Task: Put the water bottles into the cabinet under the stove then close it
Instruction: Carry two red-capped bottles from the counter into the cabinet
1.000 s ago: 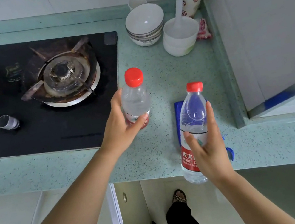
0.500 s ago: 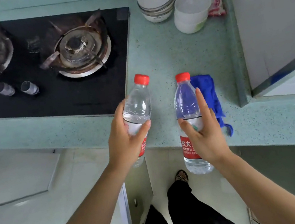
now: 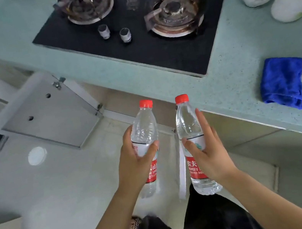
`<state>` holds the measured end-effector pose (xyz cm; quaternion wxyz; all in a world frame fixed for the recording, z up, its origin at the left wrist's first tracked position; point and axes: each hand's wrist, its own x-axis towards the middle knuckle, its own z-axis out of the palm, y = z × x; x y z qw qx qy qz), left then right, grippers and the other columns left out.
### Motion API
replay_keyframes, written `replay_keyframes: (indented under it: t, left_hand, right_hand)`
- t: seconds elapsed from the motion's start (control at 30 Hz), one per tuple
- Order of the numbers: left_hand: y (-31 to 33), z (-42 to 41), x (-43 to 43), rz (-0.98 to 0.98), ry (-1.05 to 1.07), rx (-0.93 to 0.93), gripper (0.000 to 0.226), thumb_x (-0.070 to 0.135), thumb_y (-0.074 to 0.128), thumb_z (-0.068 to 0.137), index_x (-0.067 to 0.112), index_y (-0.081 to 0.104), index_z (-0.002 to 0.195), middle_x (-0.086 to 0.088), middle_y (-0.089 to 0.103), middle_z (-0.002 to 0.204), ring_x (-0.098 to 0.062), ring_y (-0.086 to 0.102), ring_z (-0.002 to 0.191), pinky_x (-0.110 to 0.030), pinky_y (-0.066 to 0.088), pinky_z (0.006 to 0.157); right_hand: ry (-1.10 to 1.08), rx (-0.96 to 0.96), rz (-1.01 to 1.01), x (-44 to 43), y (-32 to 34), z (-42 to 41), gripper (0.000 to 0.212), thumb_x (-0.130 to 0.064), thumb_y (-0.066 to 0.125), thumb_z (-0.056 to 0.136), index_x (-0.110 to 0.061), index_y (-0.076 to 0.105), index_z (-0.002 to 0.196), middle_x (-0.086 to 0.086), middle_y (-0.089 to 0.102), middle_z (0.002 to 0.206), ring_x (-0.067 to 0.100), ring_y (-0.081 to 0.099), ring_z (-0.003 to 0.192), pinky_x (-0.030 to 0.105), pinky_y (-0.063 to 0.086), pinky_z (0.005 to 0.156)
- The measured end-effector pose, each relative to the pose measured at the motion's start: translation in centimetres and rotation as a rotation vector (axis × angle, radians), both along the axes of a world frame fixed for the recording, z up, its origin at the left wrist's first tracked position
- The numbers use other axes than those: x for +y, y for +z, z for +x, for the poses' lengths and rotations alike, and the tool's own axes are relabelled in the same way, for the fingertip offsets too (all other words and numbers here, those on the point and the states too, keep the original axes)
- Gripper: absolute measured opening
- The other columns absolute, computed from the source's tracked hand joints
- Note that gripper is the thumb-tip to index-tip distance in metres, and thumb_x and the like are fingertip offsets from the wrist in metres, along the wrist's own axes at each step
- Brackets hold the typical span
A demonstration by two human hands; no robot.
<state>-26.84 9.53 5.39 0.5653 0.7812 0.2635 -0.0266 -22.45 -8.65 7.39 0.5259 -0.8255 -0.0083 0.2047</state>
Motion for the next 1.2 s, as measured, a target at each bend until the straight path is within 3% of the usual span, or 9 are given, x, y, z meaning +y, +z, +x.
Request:
replay_keyframes:
  t: [0.1, 0.2, 0.4, 0.6, 0.73, 0.9, 1.03, 1.13, 1.2]
  left_hand:
    - [0.0, -4.2, 6.4, 0.011, 0.013, -0.011, 0.067, 0.052, 0.067, 0.070, 0.042, 0.036, 0.129, 0.010, 0.062, 0.115, -0.016, 0.066, 0.096, -0.041, 0.056, 0.083]
    - [0.1, -8.0, 12.5, 0.053, 0.024, 0.000, 0.068, 0.054, 0.067, 0.069, 0.044, 0.035, 0.129, 0.010, 0.062, 0.113, -0.014, 0.066, 0.092, -0.044, 0.056, 0.082]
    - [0.0, -11.0, 21.5, 0.142, 0.023, 0.034, 0.071, 0.062, 0.064, 0.064, 0.045, 0.036, 0.128, 0.007, 0.064, 0.109, -0.015, 0.066, 0.091, -0.045, 0.054, 0.083]
    - [-2.2, -8.2, 26.7, 0.178, -0.050, 0.061, 0.074, 0.063, 0.065, 0.064, 0.048, 0.033, 0.129, 0.010, 0.061, 0.114, -0.015, 0.062, 0.101, -0.045, 0.053, 0.086]
    - [-3.9, -3.5, 29.6, 0.169, -0.074, 0.101, 0.074, 0.060, 0.066, 0.064, 0.047, 0.033, 0.128, 0.013, 0.059, 0.118, -0.012, 0.061, 0.100, -0.044, 0.052, 0.087]
    - [-7.1, 2.8, 33.0, 0.171, -0.037, 0.109, 0.069, 0.054, 0.066, 0.068, 0.044, 0.035, 0.129, 0.015, 0.060, 0.115, -0.007, 0.063, 0.095, -0.037, 0.053, 0.083]
    - [-12.4, 7.4, 35.9, 0.163, -0.067, 0.157, 0.068, 0.056, 0.065, 0.073, 0.042, 0.032, 0.131, 0.009, 0.059, 0.121, -0.015, 0.061, 0.102, -0.033, 0.047, 0.079]
    - [-17.1, 10.6, 37.8, 0.159, -0.087, 0.192, 0.074, 0.060, 0.063, 0.074, 0.038, 0.029, 0.136, 0.004, 0.058, 0.125, -0.019, 0.058, 0.109, -0.037, 0.047, 0.087]
    - [-20.9, 12.8, 39.2, 0.143, -0.082, 0.202, 0.072, 0.058, 0.063, 0.076, 0.037, 0.029, 0.136, 0.006, 0.059, 0.122, -0.019, 0.060, 0.106, -0.034, 0.047, 0.084]
  right_hand:
    - [0.049, -0.027, -0.011, 6.0, 0.1, -3.5, 0.073, -0.032, 0.054, 0.091, -0.053, 0.004, 0.140, -0.015, 0.030, 0.121, -0.018, 0.038, 0.094, 0.001, 0.036, 0.071]
    - [0.071, -0.035, -0.030, 11.5, -0.1, -6.7, 0.072, -0.038, 0.054, 0.090, -0.057, 0.004, 0.138, -0.014, 0.030, 0.131, 0.002, 0.039, 0.112, 0.023, 0.037, 0.092]
    - [0.107, -0.058, -0.056, 18.8, -0.8, -8.8, 0.070, -0.041, 0.055, 0.088, -0.060, 0.007, 0.135, 0.000, 0.035, 0.138, 0.018, 0.043, 0.119, 0.038, 0.042, 0.097]
    - [0.169, -0.008, -0.118, 23.0, -2.7, -6.0, 0.069, -0.047, 0.053, 0.087, -0.066, 0.002, 0.130, -0.001, 0.038, 0.137, 0.023, 0.050, 0.112, 0.043, 0.048, 0.090]
    - [0.172, -0.018, -0.165, 25.8, -4.1, -1.5, 0.070, -0.046, 0.052, 0.088, -0.062, 0.002, 0.134, -0.001, 0.041, 0.131, 0.018, 0.052, 0.091, 0.037, 0.047, 0.081]
    - [0.246, 0.005, -0.267, 29.8, -7.4, 4.9, 0.071, -0.047, 0.049, 0.089, -0.061, -0.004, 0.134, -0.003, 0.039, 0.128, 0.027, 0.058, 0.099, 0.031, 0.040, 0.075]
    - [0.325, 0.054, -0.303, 32.6, -11.6, 9.1, 0.071, -0.050, 0.047, 0.089, -0.063, -0.008, 0.132, -0.007, 0.035, 0.116, 0.020, 0.061, 0.073, 0.026, 0.036, 0.060]
    - [0.370, 0.073, -0.358, 34.7, -16.2, 11.7, 0.068, -0.052, 0.045, 0.089, -0.061, -0.005, 0.134, -0.005, 0.039, 0.125, 0.013, 0.057, 0.076, 0.022, 0.034, 0.059]
    - [0.354, 0.078, -0.346, 36.3, -20.3, 13.2, 0.067, -0.055, 0.044, 0.087, -0.063, -0.006, 0.132, -0.002, 0.038, 0.134, 0.016, 0.056, 0.088, 0.028, 0.040, 0.071]
